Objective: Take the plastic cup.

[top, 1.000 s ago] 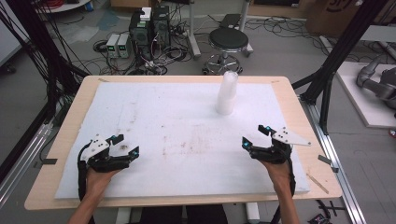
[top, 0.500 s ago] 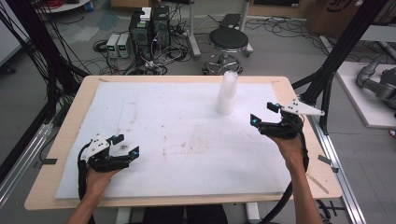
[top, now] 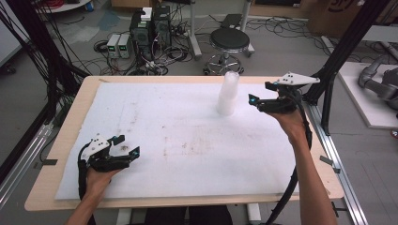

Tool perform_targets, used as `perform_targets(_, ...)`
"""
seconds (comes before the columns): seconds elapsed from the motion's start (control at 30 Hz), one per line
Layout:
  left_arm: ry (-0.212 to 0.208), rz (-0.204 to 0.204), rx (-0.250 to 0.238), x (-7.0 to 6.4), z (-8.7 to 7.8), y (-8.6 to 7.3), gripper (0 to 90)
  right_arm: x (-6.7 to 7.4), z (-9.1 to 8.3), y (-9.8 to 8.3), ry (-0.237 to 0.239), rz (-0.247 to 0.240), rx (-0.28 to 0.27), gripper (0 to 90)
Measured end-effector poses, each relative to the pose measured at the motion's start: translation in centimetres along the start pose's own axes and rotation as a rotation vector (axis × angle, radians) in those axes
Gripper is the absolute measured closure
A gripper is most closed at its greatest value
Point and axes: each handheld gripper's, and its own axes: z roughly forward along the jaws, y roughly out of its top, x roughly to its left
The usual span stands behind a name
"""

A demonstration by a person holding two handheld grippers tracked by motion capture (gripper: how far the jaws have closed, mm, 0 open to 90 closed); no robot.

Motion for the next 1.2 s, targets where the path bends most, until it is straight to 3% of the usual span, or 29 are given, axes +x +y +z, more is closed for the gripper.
perform_targets(0.4, 0.002, -0.003, 0.007, 0.0, 0.1, 0.0, 16.1, -2.6, 3.1, 4.2, 0.068, -0.013, 0.076, 14.2)
perform_targets(0.77, 0.008, -0.003, 0.005, -0.1, 0.1, 0.0, 16.1, -4.8, 6.5, 6.5, 0.142, -0.01, 0.166, 14.1)
perform_targets(0.93, 0.009, -0.001, 0.008, -0.1, 0.1, 0.0, 16.1, -5.3, 8.2, 7.1, 0.157, -0.014, 0.201, 13.8)
perform_targets(1.0, 0.012, -0.001, 0.007, -0.1, 0.1, 0.0, 16.1, -5.5, 8.8, 7.0, 0.168, -0.009, 0.201, 13.7)
perform_targets(1.13, 0.012, -0.002, 0.004, -0.1, 0.1, 0.0, 16.1, -5.4, 10.2, 6.4, 0.17, -0.012, 0.268, 13.7)
perform_targets(1.2, 0.014, -0.002, 0.002, -0.1, 0.1, 0.0, 16.1, -5.4, 10.5, 6.3, 0.172, -0.016, 0.267, 13.8)
